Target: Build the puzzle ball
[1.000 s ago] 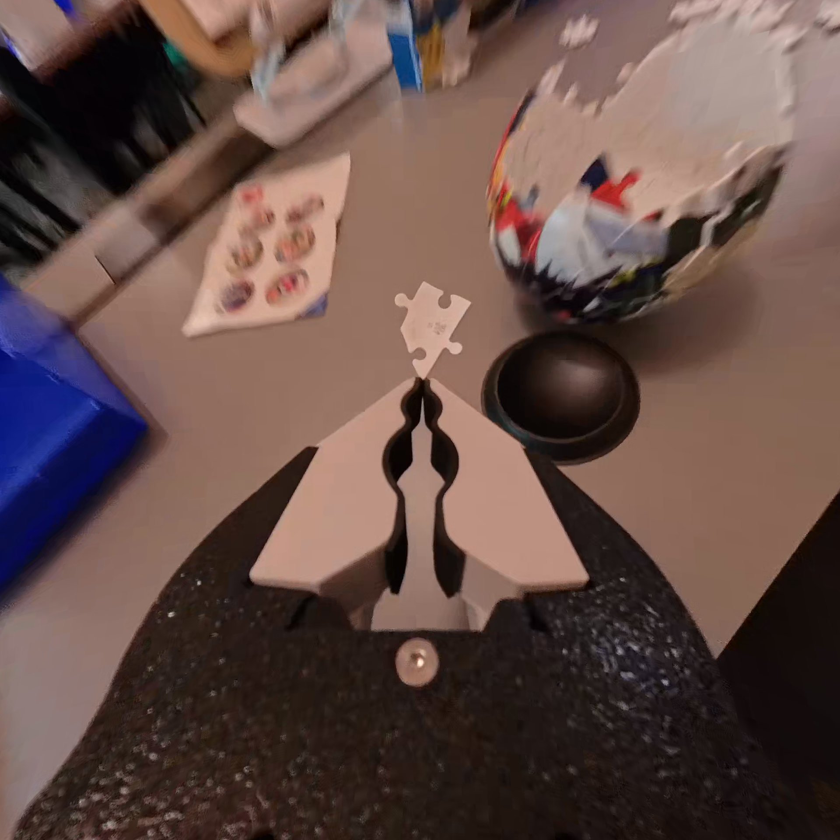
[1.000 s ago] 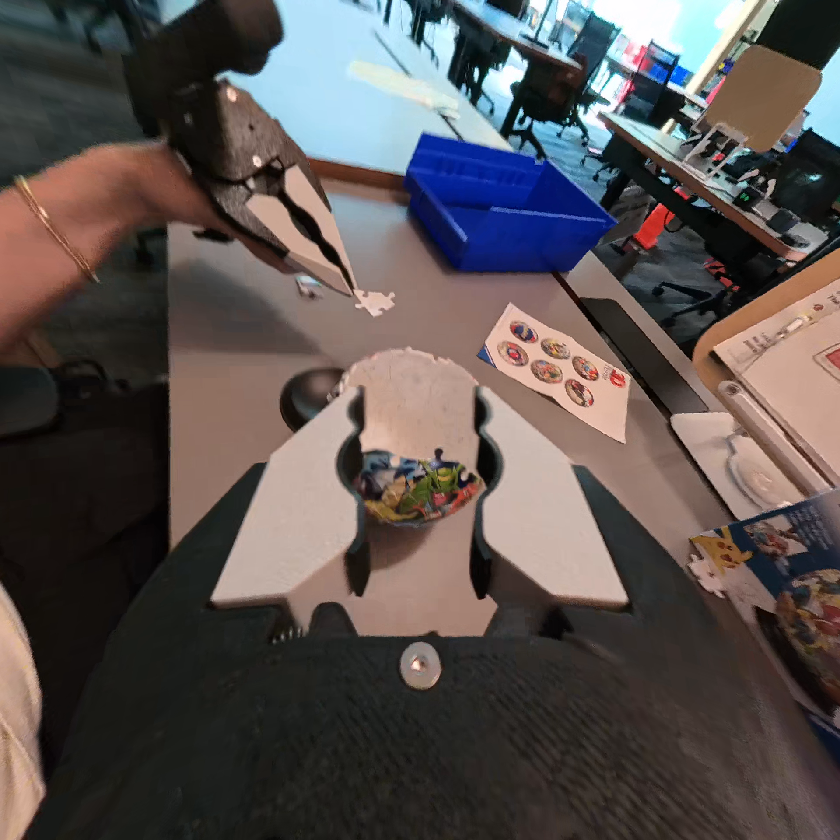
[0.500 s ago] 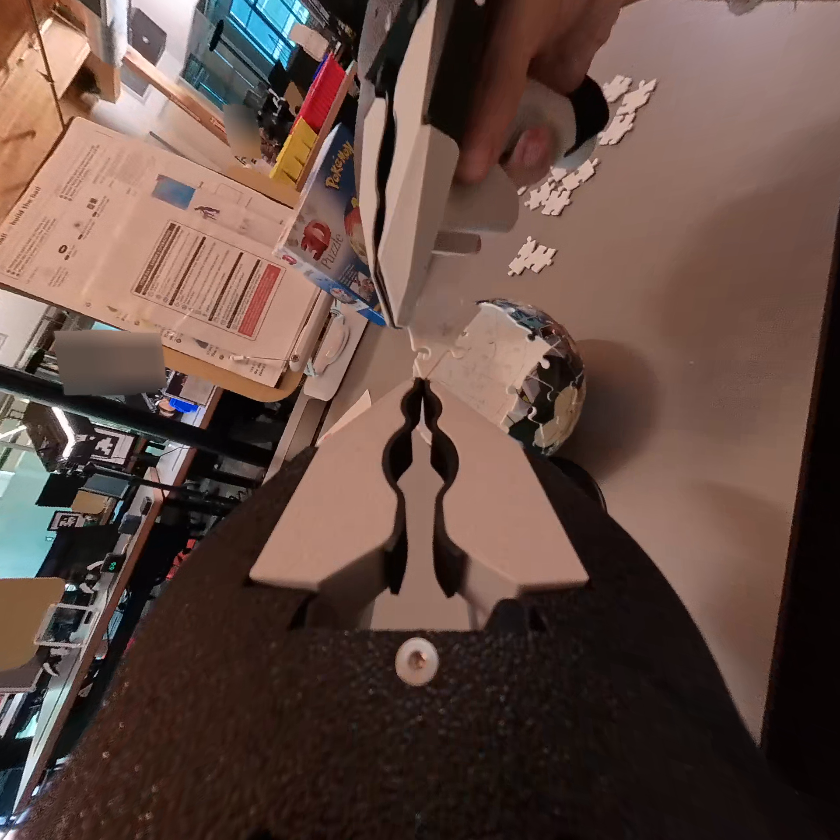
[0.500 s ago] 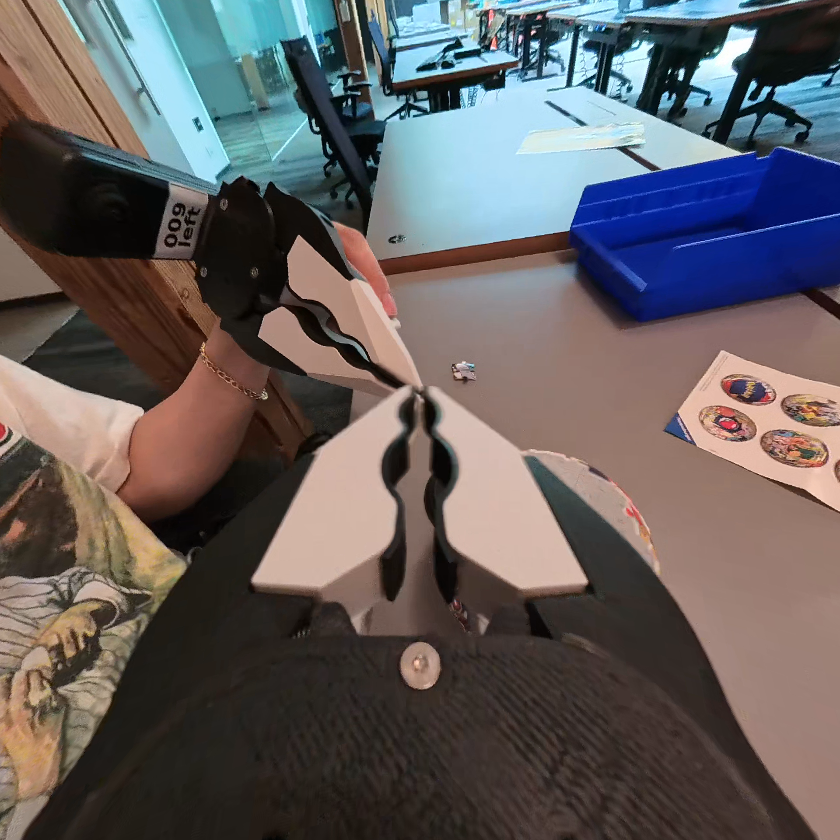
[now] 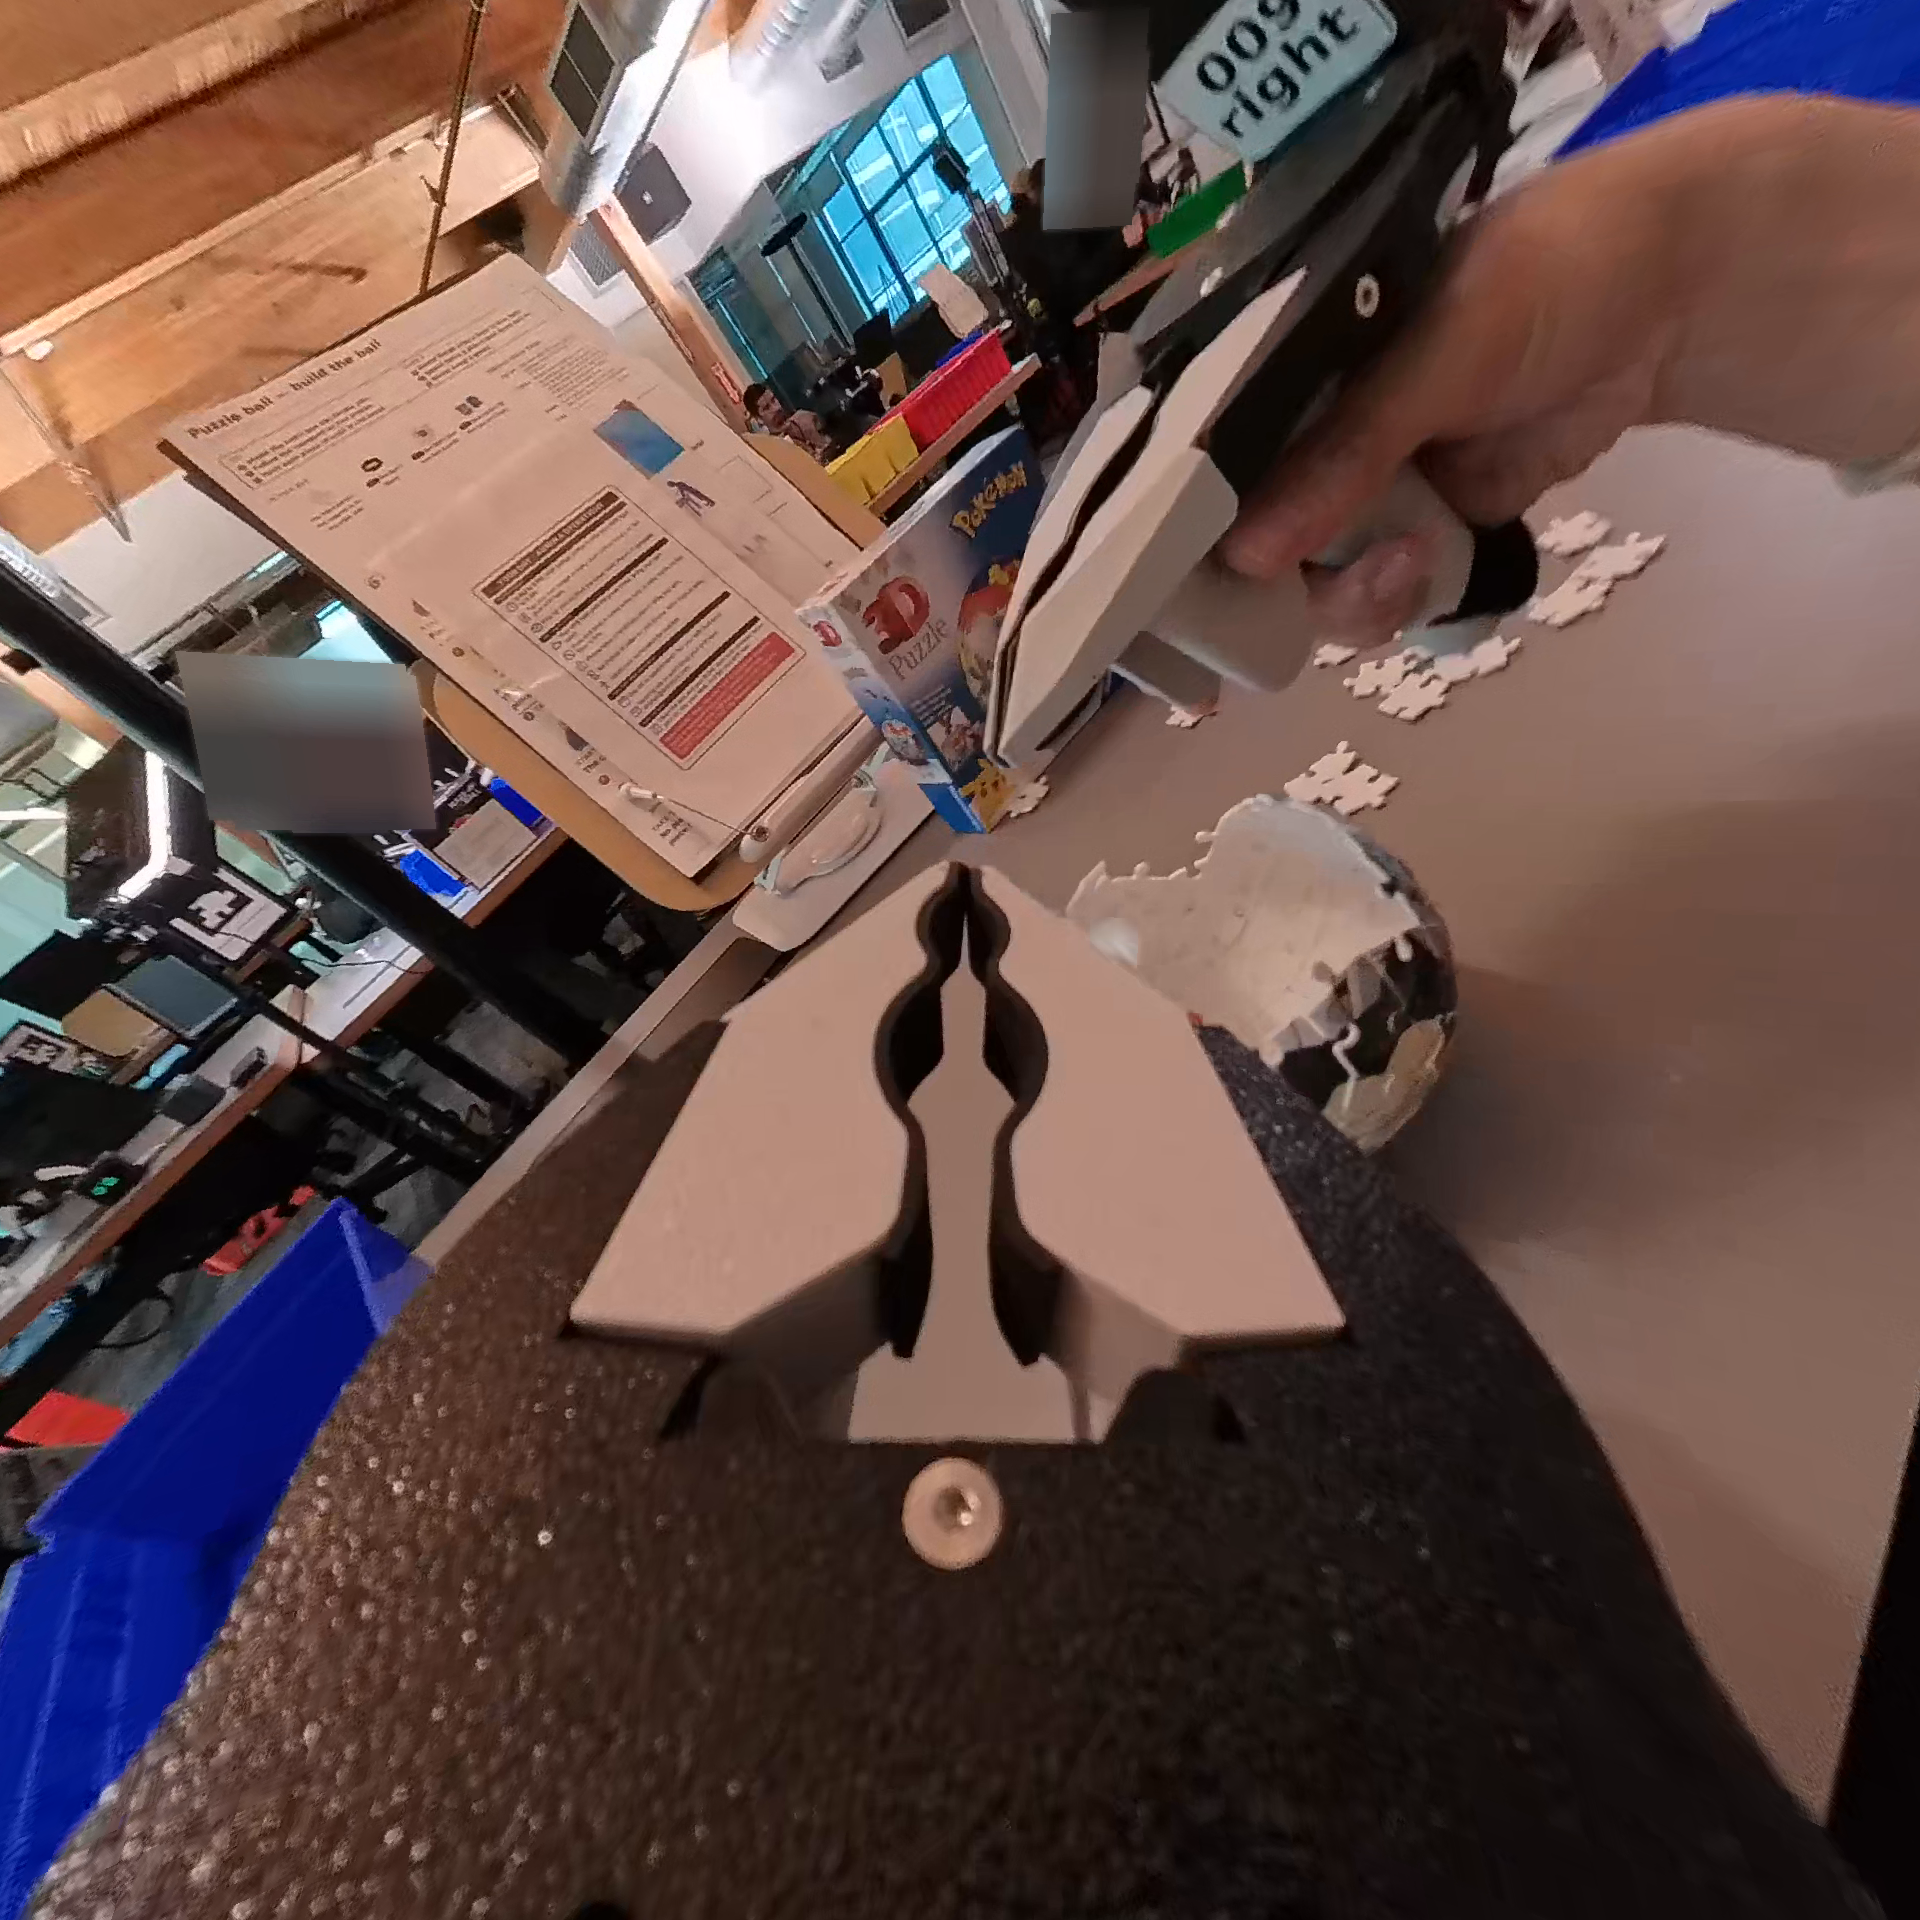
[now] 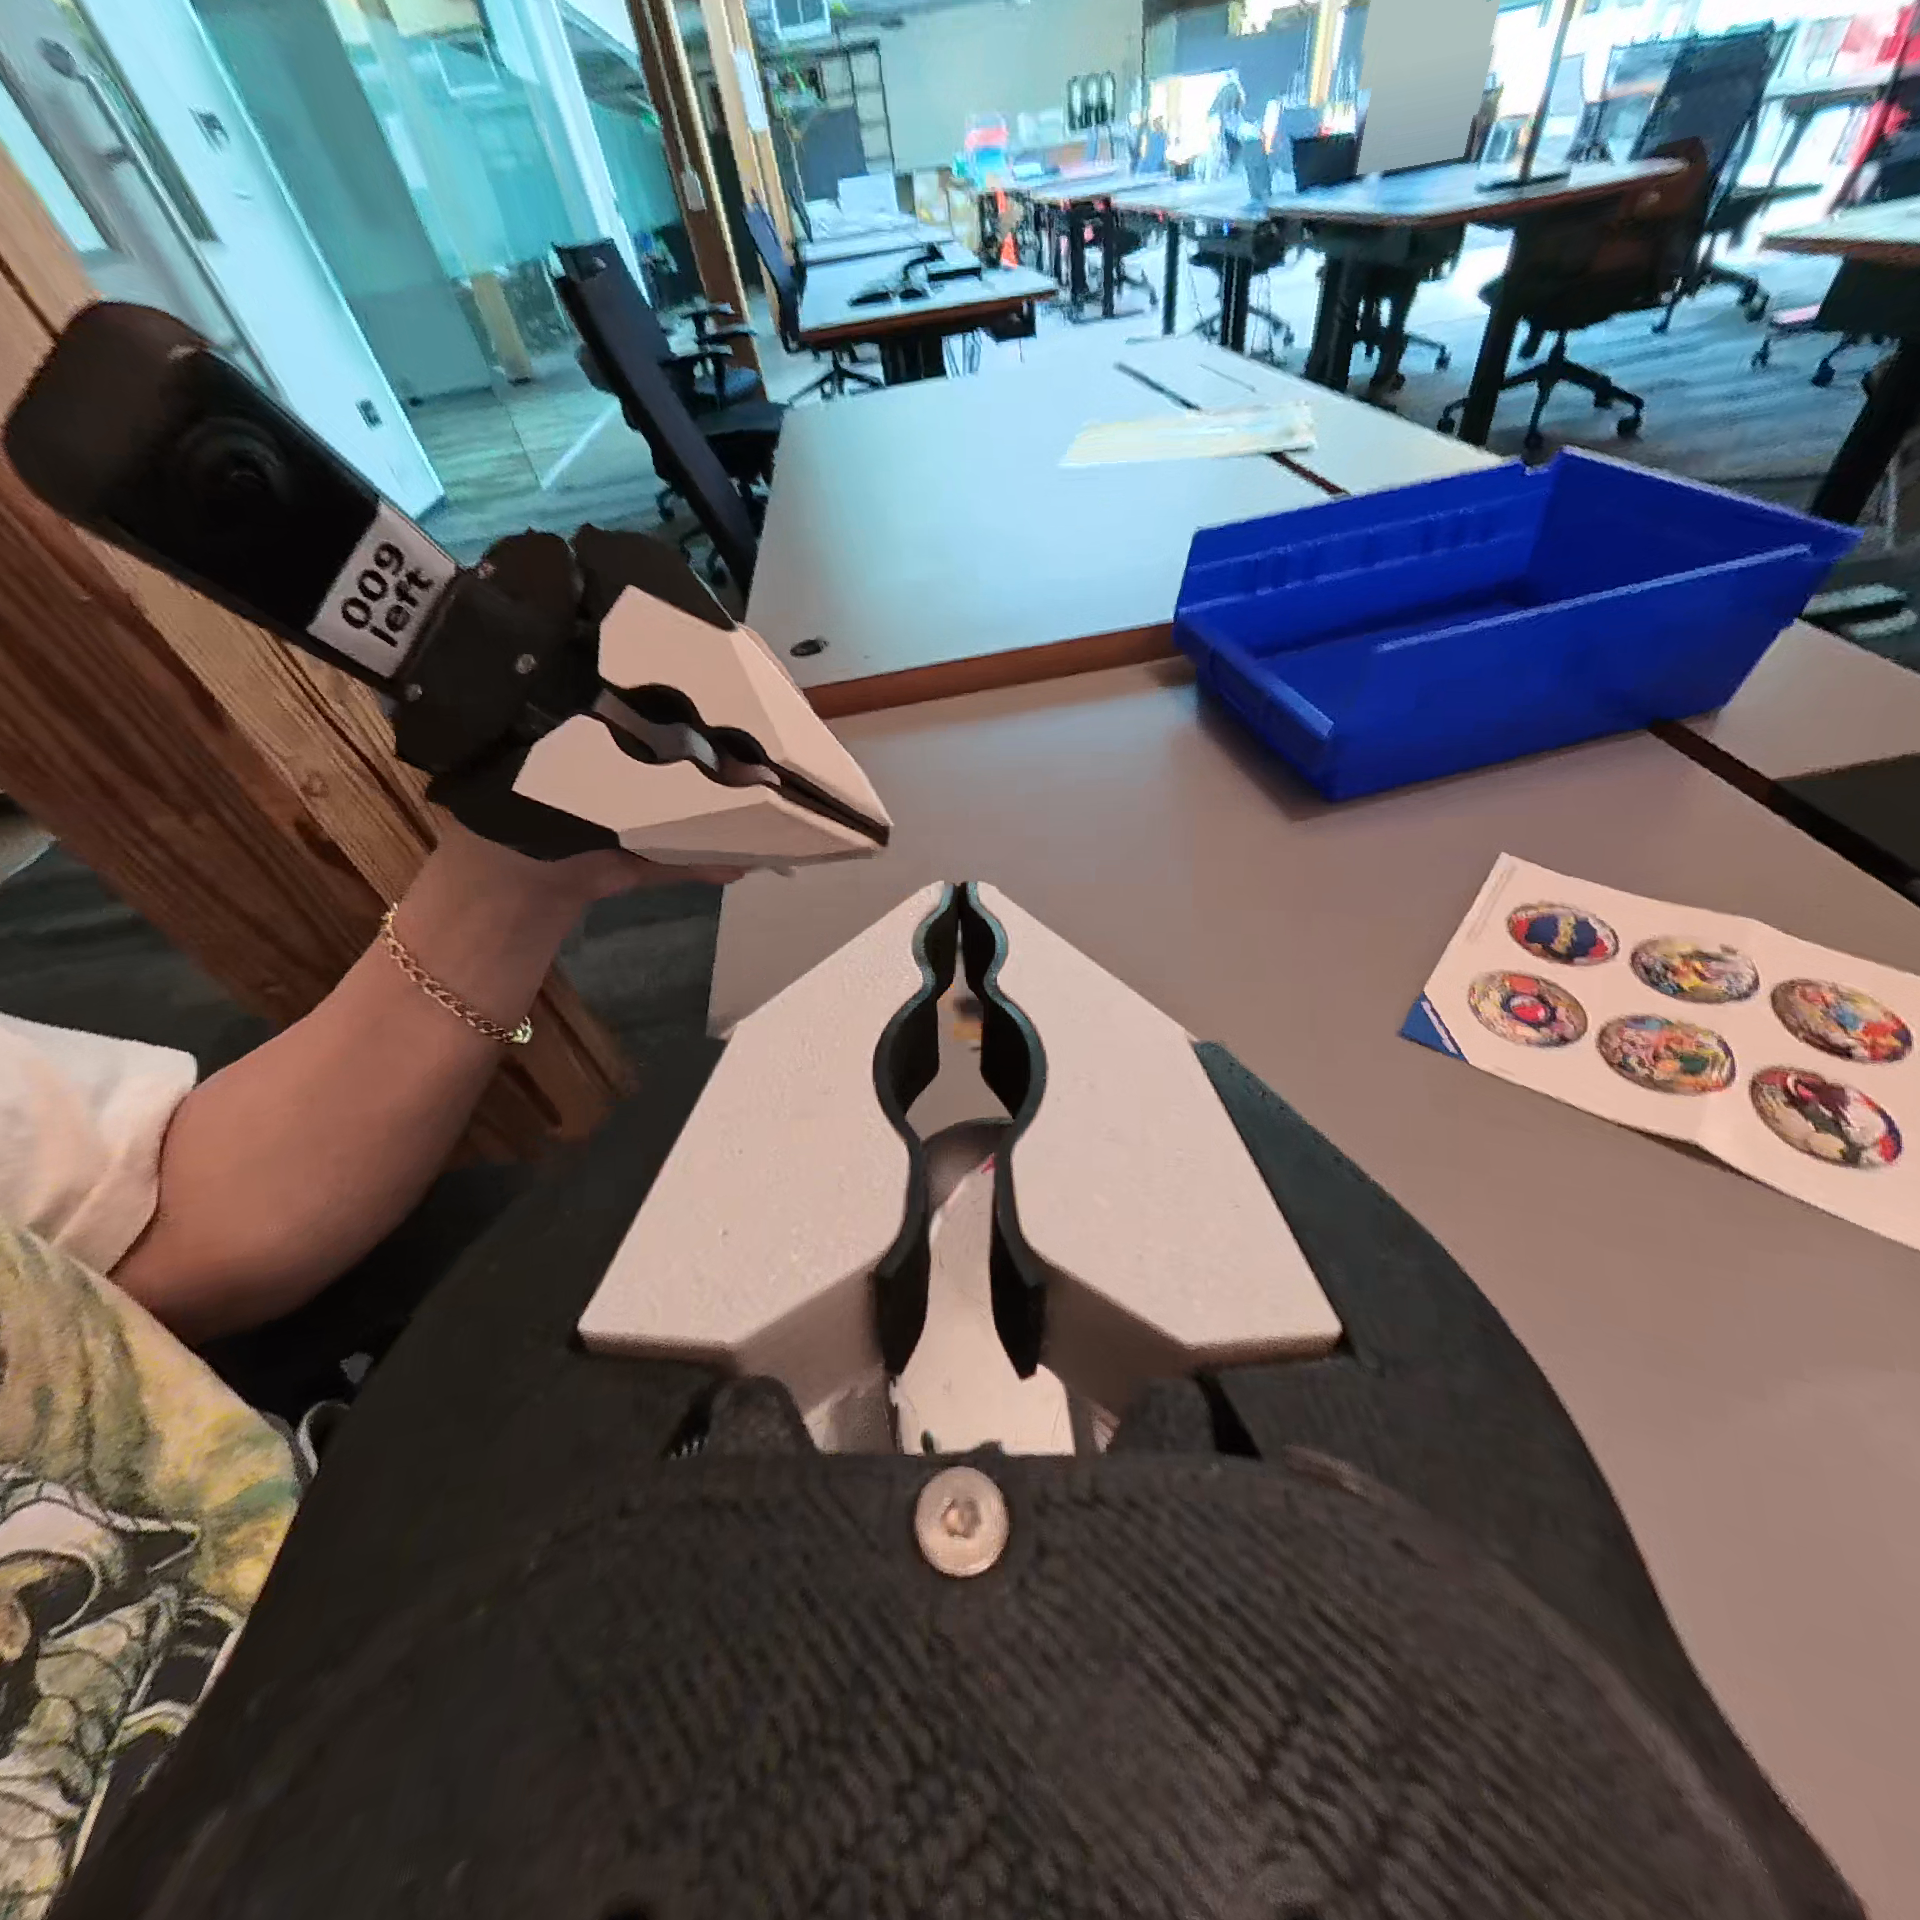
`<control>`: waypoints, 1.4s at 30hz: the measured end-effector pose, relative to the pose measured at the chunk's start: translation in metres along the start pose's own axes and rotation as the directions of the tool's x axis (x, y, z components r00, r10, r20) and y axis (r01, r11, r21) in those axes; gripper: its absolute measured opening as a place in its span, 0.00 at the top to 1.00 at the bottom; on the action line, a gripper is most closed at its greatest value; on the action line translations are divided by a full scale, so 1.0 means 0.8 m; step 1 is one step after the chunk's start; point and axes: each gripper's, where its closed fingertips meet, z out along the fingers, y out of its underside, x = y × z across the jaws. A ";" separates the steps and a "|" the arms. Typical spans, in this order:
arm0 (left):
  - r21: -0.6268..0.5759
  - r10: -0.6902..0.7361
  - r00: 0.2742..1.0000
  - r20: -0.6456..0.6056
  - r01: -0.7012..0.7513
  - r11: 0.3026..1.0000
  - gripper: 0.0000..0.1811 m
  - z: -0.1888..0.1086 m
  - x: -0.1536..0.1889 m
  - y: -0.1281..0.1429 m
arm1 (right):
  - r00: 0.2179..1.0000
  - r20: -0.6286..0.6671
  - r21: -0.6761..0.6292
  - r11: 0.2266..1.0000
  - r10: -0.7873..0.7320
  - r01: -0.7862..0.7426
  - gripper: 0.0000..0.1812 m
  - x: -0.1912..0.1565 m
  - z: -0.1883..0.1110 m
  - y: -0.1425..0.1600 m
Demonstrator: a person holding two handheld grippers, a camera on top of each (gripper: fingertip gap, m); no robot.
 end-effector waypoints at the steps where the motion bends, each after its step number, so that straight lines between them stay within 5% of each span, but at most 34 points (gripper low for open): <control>1: -0.010 0.023 1.000 0.004 -0.023 1.000 1.00 -0.001 0.000 0.002 | 1.000 -0.001 -0.021 1.000 0.001 -0.001 1.00 0.000 0.001 0.003; 6: -0.077 -0.009 0.999 0.045 0.012 0.997 1.00 -0.006 -0.016 0.029 | 1.000 0.003 -0.036 0.999 -0.007 0.007 1.00 0.006 0.003 -0.002; 10: -0.359 -0.178 0.981 0.081 0.195 0.913 1.00 -0.019 -0.028 0.137 | 0.978 -0.152 -0.111 0.986 -0.140 0.124 0.94 0.029 -0.011 -0.001; 14: -0.478 -0.385 0.922 0.044 0.357 0.803 0.93 -0.027 -0.005 0.203 | 0.913 -0.330 -0.209 0.961 -0.241 0.179 0.77 0.068 -0.070 0.026; 20: -0.381 -0.495 0.850 -0.179 0.404 0.832 0.59 0.000 0.043 0.149 | 0.981 -0.131 -0.322 0.942 -0.141 0.092 0.42 0.048 -0.108 0.145; 24: -0.466 -0.595 0.759 -0.264 0.439 0.768 0.43 0.017 0.082 0.141 | 1.000 0.005 -0.395 0.918 -0.005 0.006 0.38 0.052 -0.081 0.199; 28: -0.584 -0.615 0.750 -0.245 0.392 0.710 0.45 0.025 0.108 0.162 | 0.982 0.153 -0.371 0.928 0.108 -0.044 0.38 0.048 -0.049 0.206; 33: -0.562 -0.600 0.783 -0.165 0.426 0.709 0.52 0.031 0.115 0.155 | 0.985 0.171 -0.414 0.904 -0.037 0.106 0.37 0.055 -0.025 0.223; 42: -0.452 -0.453 0.890 -0.059 0.380 0.807 0.58 0.002 0.097 0.161 | 0.920 0.149 -0.274 0.879 -0.362 0.390 0.38 0.040 0.009 0.167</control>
